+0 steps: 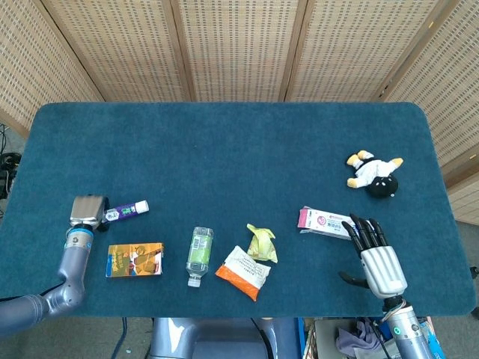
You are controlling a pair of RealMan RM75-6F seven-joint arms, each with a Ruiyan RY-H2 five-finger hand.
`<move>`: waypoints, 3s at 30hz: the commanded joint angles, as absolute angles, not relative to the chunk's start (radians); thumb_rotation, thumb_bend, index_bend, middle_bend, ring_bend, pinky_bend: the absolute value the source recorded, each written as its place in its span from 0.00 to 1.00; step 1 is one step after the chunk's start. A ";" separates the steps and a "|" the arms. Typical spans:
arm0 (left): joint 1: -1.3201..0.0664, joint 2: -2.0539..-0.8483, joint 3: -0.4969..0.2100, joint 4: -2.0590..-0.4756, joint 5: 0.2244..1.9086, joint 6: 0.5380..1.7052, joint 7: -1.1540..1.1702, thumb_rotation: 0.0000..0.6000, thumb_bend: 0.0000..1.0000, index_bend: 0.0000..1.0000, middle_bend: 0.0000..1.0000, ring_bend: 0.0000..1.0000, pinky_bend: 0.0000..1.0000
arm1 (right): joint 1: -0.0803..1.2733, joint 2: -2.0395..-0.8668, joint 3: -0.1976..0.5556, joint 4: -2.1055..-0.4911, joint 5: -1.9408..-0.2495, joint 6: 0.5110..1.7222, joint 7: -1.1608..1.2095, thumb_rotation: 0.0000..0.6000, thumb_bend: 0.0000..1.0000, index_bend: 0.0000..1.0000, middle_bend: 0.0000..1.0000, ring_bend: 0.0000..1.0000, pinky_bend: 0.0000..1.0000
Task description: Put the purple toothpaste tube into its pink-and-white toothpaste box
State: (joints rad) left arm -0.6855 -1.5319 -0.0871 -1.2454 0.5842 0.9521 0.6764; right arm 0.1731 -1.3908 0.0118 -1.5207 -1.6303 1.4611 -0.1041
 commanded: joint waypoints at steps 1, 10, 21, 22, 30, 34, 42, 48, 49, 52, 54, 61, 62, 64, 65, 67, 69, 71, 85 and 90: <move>-0.678 -1.562 -0.092 -1.211 0.629 0.978 0.646 1.00 0.28 0.72 0.61 0.50 0.58 | 0.173 -1.390 0.013 -1.520 -1.629 1.461 -0.103 1.00 0.00 0.00 0.00 0.00 0.00; -0.662 -1.565 -0.110 -1.193 0.823 1.070 0.543 1.00 0.31 0.79 0.67 0.55 0.63 | 0.175 -1.391 0.013 -1.518 -1.627 1.456 -0.103 1.00 0.00 0.00 0.00 0.00 0.00; -0.644 -1.446 -0.143 -1.324 0.980 1.149 0.462 1.00 0.31 0.82 0.68 0.58 0.64 | 0.175 -1.391 0.013 -1.523 -1.631 1.459 -0.104 1.00 0.00 0.00 0.00 0.00 0.00; -0.643 -1.439 -0.147 -1.333 0.989 1.152 0.452 1.00 0.31 0.82 0.68 0.58 0.64 | 0.175 -1.391 0.013 -1.522 -1.632 1.459 -0.104 1.00 0.00 0.00 0.00 0.00 0.00; -0.618 -1.369 -0.170 -1.429 1.119 1.212 0.326 1.00 0.31 0.82 0.68 0.58 0.65 | 0.176 -1.392 0.014 -1.521 -1.632 1.460 -0.105 1.00 0.00 0.00 0.00 0.00 0.00; -0.600 -1.350 -0.167 -1.453 1.171 1.239 0.278 1.00 0.31 0.82 0.68 0.58 0.65 | 0.178 -1.392 0.017 -1.521 -1.629 1.458 -0.100 1.00 0.00 0.00 0.00 0.00 0.00; -0.574 -1.314 -0.168 -1.484 1.247 1.274 0.202 1.00 0.31 0.82 0.68 0.58 0.65 | 0.231 -1.372 0.064 -1.572 -1.579 1.379 -0.118 1.00 0.00 0.00 0.00 0.00 0.00; -0.566 -1.296 -0.172 -1.513 1.286 1.288 0.183 1.00 0.31 0.82 0.68 0.58 0.65 | 0.330 -1.329 0.151 -1.655 -1.421 1.199 -0.202 1.00 0.00 0.00 0.00 0.00 0.00; -0.565 -1.294 -0.172 -1.516 1.294 1.291 0.183 1.00 0.31 0.82 0.68 0.58 0.65 | 0.349 -1.325 0.168 -1.659 -1.386 1.165 -0.211 1.00 0.00 0.00 0.00 0.00 0.00; -0.562 -1.290 -0.172 -1.522 1.312 1.296 0.176 1.00 0.31 0.82 0.68 0.58 0.65 | 0.406 -1.316 0.209 -1.652 -1.272 1.066 -0.244 1.00 0.00 0.03 0.00 0.00 0.00; -0.560 -1.288 -0.173 -1.522 1.319 1.296 0.172 1.00 0.31 0.82 0.68 0.58 0.65 | 0.433 -1.319 0.224 -1.638 -1.214 1.025 -0.265 1.00 0.00 0.05 0.00 0.00 0.00; -0.557 -1.287 -0.178 -1.515 1.329 1.290 0.164 1.00 0.31 0.82 0.68 0.58 0.65 | 0.491 -1.364 0.232 -1.551 -1.055 0.945 -0.321 1.00 0.00 0.06 0.00 0.00 0.00; -0.557 -1.287 -0.178 -1.513 1.330 1.290 0.164 1.00 0.31 0.82 0.68 0.58 0.65 | 0.494 -1.370 0.229 -1.541 -1.041 0.940 -0.321 1.00 0.00 0.06 0.00 0.00 0.00; -0.555 -1.287 -0.179 -1.511 1.331 1.289 0.159 1.00 0.31 0.82 0.68 0.58 0.65 | 0.497 -1.380 0.221 -1.523 -1.022 0.932 -0.318 1.00 0.00 0.06 0.00 0.00 0.00; -0.554 -1.287 -0.180 -1.510 1.332 1.289 0.158 1.00 0.31 0.82 0.68 0.58 0.65 | 0.496 -1.385 0.216 -1.515 -1.017 0.931 -0.316 1.00 0.00 0.06 0.00 0.00 0.00; -0.552 -1.286 -0.180 -1.507 1.334 1.287 0.156 1.00 0.31 0.82 0.68 0.58 0.65 | 0.494 -1.393 0.203 -1.499 -1.014 0.933 -0.313 1.00 0.00 0.07 0.00 0.00 0.00; -0.551 -1.286 -0.180 -1.505 1.334 1.286 0.154 1.00 0.31 0.82 0.68 0.58 0.65 | 0.492 -1.399 0.195 -1.488 -1.013 0.935 -0.312 1.00 0.00 0.08 0.00 0.00 0.00; -0.550 -1.286 -0.181 -1.504 1.333 1.285 0.152 1.00 0.31 0.82 0.68 0.58 0.65 | 0.489 -1.405 0.188 -1.479 -1.010 0.936 -0.308 1.00 0.00 0.09 0.00 0.00 0.00; -0.547 -1.295 -0.175 -1.515 1.348 1.272 0.173 1.00 0.31 0.82 0.68 0.58 0.65 | 0.481 -1.472 0.170 -1.358 -1.031 0.938 -0.205 1.00 0.00 0.26 0.13 0.00 0.00; -0.545 -1.297 -0.177 -1.514 1.347 1.268 0.177 1.00 0.31 0.82 0.68 0.58 0.65 | 0.484 -1.497 0.172 -1.312 -1.035 0.935 -0.179 1.00 0.00 0.33 0.21 0.06 0.08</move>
